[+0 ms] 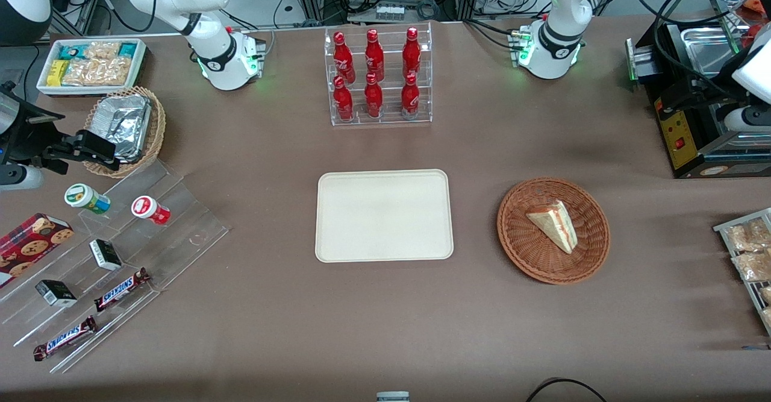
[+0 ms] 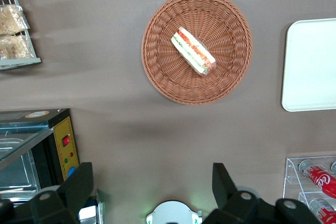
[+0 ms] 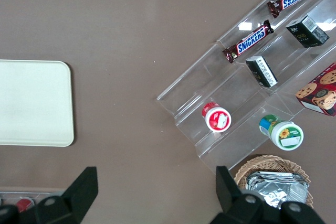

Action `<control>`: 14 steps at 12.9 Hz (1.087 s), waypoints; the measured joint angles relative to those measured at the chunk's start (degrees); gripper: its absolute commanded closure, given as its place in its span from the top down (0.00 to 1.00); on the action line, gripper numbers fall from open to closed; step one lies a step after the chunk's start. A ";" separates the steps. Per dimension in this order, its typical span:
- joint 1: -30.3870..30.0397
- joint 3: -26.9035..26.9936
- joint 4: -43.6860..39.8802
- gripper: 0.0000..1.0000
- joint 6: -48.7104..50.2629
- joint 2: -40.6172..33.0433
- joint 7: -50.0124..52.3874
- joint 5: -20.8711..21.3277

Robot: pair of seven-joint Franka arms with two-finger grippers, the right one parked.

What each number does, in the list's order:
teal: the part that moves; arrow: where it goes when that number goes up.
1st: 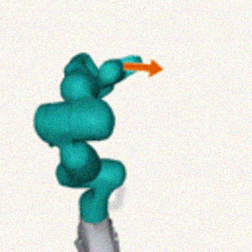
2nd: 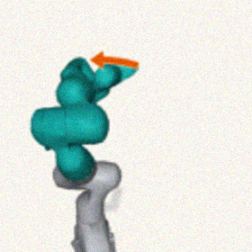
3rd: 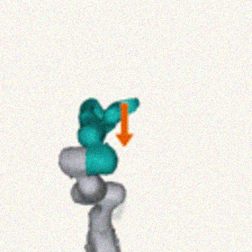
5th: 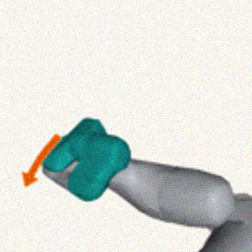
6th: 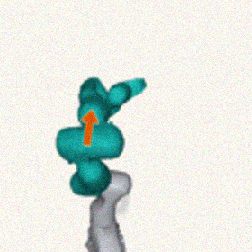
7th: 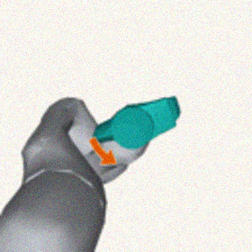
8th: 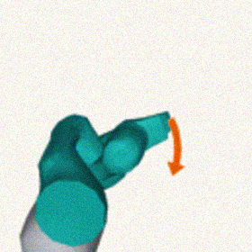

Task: Place sandwich from basket to tray
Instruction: 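Move the left gripper from rest toward the sandwich in the wicker basket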

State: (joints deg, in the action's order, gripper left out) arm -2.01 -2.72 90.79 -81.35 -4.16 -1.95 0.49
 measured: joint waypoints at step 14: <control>0.14 0.02 10.58 1.00 -18.18 13.12 15.06 2.11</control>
State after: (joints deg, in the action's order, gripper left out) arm -1.86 -2.70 101.37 -99.53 8.96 13.11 2.59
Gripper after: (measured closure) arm 0.000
